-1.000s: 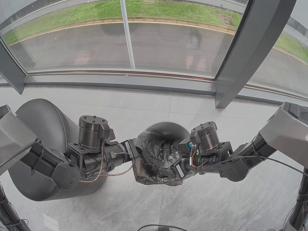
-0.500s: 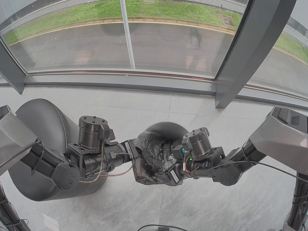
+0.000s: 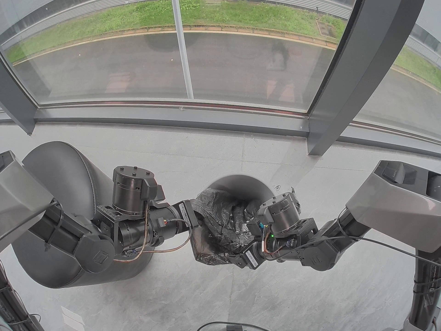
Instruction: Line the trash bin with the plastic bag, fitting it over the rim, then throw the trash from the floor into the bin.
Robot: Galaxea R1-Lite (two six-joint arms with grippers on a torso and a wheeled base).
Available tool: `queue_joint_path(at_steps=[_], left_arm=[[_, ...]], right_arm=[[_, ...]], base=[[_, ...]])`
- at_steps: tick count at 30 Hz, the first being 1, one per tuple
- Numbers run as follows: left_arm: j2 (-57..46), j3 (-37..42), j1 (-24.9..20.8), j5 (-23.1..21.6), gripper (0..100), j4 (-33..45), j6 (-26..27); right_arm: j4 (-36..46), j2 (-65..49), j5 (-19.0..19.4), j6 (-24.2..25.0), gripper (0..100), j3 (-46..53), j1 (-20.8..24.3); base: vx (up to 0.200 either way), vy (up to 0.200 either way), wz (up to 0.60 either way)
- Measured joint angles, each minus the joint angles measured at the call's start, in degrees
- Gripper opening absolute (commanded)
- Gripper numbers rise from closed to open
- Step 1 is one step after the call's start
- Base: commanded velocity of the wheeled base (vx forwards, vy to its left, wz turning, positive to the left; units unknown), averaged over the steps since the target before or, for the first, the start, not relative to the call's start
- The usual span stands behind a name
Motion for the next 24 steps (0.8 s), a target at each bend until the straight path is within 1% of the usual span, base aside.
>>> queue_joint_path(at_steps=[11,12,24], left_arm=[[0.2,0.0,0.0,0.0,0,0.0,0.0],[0.2,0.0,0.0,0.0,0,0.0,0.0],[0.2,0.1,0.0,0.0,0,0.0,0.0]], right_arm=[[-0.1,0.7,-0.1,-0.2,100,-0.7,-0.9],[-0.1,0.7,-0.2,-0.2,0,-0.7,-0.9],[-0.1,0.5,-0.3,0.0,0,-0.8,-1.0]], base=[[0.0,0.0,0.0],[0.0,0.0,0.0],[0.0,0.0,0.0]])
